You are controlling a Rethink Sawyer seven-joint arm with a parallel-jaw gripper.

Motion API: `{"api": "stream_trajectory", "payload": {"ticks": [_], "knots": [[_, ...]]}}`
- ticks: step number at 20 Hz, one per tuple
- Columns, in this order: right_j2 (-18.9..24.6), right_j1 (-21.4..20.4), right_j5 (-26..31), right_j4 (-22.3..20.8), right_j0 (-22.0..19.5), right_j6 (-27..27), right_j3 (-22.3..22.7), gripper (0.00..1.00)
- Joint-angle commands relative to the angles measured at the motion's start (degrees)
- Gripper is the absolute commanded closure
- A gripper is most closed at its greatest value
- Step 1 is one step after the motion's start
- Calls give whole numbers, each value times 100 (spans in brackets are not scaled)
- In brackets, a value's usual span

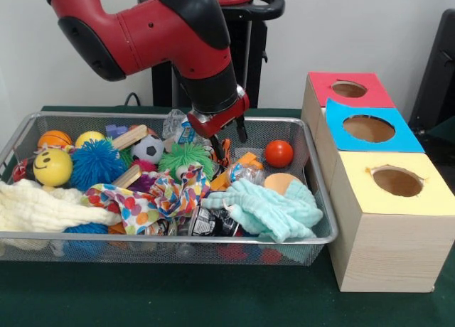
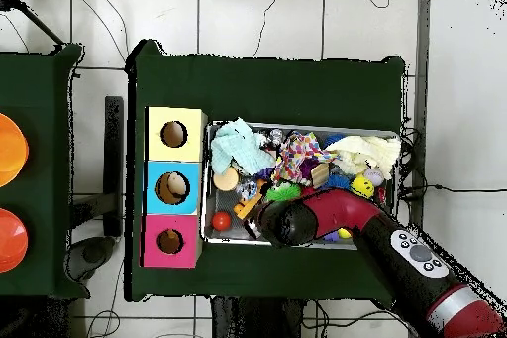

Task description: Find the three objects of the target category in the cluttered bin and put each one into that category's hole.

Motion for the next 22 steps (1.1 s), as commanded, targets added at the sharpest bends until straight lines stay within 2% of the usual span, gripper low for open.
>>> {"api": "stream_trajectory", "payload": {"ticks": [1, 7, 11, 14, 17, 22], "knots": [[88, 105, 88, -546, -23, -1318, -666, 0], [78, 63, 55, -571, 13, -1264, -664, 0], [-79, -102, -164, -785, 289, -825, -528, 0], [-25, -166, -183, -701, 276, -671, -406, 0], [59, -202, -53, -599, 237, -742, -408, 0], [165, -219, 224, -481, -50, -1216, -467, 0]]}}
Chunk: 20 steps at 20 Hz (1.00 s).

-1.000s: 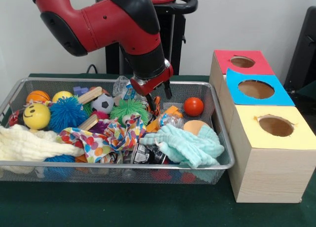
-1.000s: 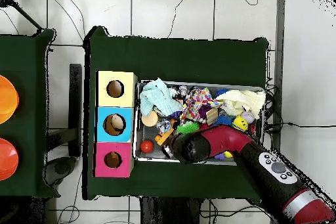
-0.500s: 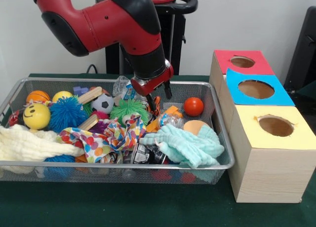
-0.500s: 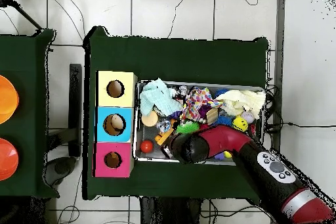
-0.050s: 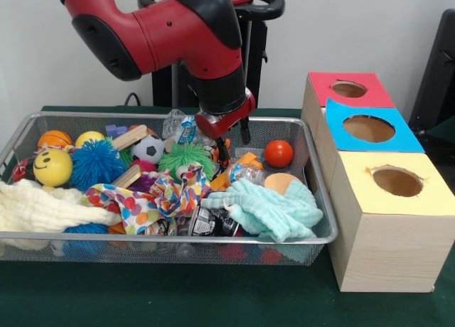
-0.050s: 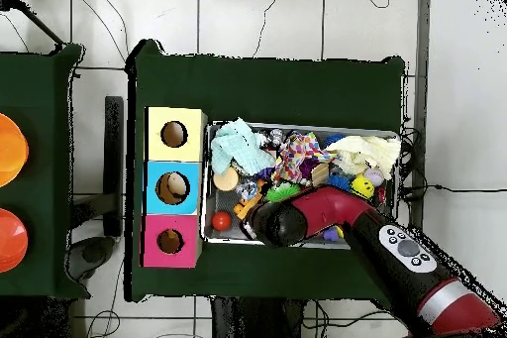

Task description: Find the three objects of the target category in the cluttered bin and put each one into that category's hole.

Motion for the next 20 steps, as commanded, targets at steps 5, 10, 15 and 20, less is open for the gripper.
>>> {"api": "stream_trajectory", "payload": {"ticks": [5, 10, 15, 20], "knots": [[210, -69, 377, -184, -431, -1551, -605, 0], [271, -64, 465, -181, -478, -1627, -619, 0], [265, -67, 440, -223, -457, -1548, -595, 0], [188, -155, 336, -302, -326, -1297, -503, 0]]}}
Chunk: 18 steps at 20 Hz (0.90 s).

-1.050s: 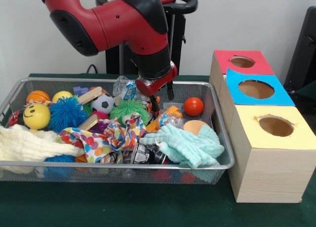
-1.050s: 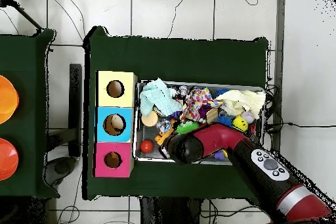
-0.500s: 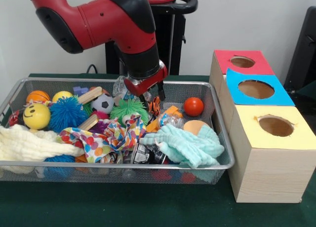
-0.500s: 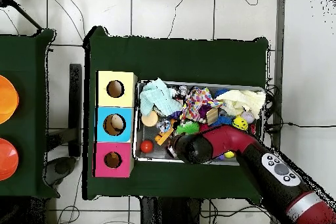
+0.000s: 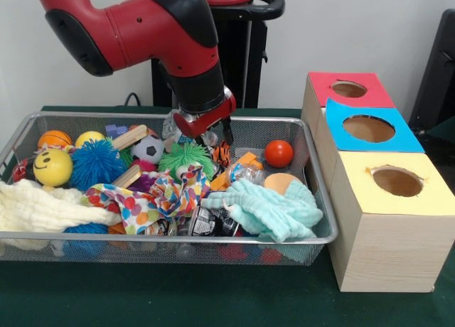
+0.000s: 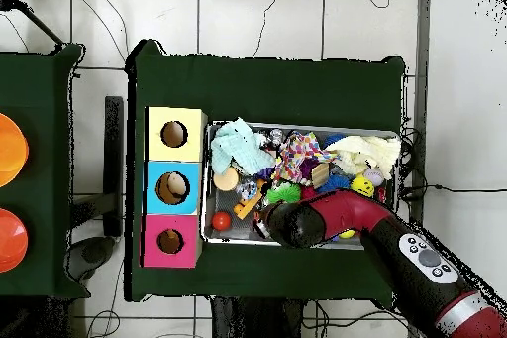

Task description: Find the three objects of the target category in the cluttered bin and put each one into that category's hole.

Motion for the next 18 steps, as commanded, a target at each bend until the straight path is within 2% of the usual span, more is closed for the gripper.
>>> {"api": "stream_trajectory", "payload": {"ticks": [1, 10, 14, 18], "knots": [[128, -165, 305, -294, 96, -1233, -479, 0], [-95, -291, 92, -383, 452, -641, -372, 0], [-77, -334, 182, -242, 434, -684, -391, 0], [-183, 0, -107, -433, 410, -676, -512, 0]]}}
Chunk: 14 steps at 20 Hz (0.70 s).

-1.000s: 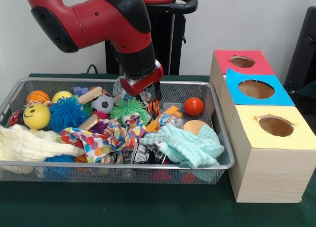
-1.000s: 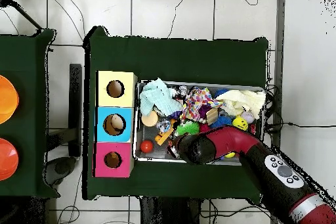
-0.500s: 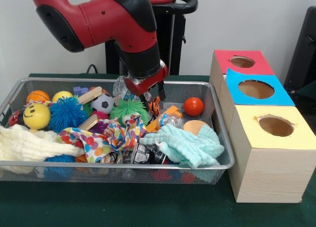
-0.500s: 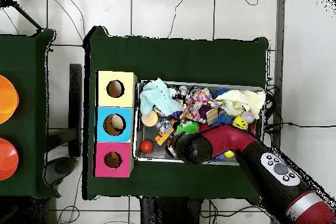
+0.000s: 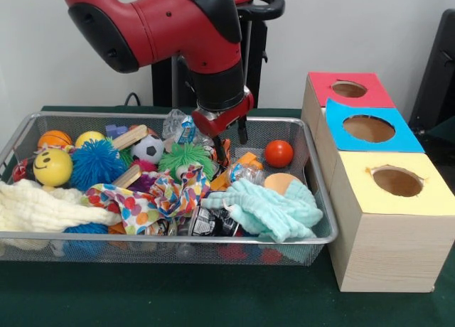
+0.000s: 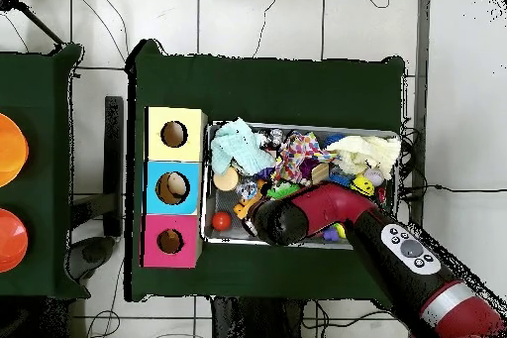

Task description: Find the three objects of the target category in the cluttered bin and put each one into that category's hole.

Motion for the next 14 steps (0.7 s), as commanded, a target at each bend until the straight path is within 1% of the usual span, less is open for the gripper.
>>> {"api": "stream_trajectory", "payload": {"ticks": [1, 4, 14], "knots": [[-228, 294, -224, -523, -28, -643, -543, 0], [-294, 536, -365, -648, 15, -617, -703, 0], [-184, 594, -197, -610, -68, -748, -786, 0]]}}
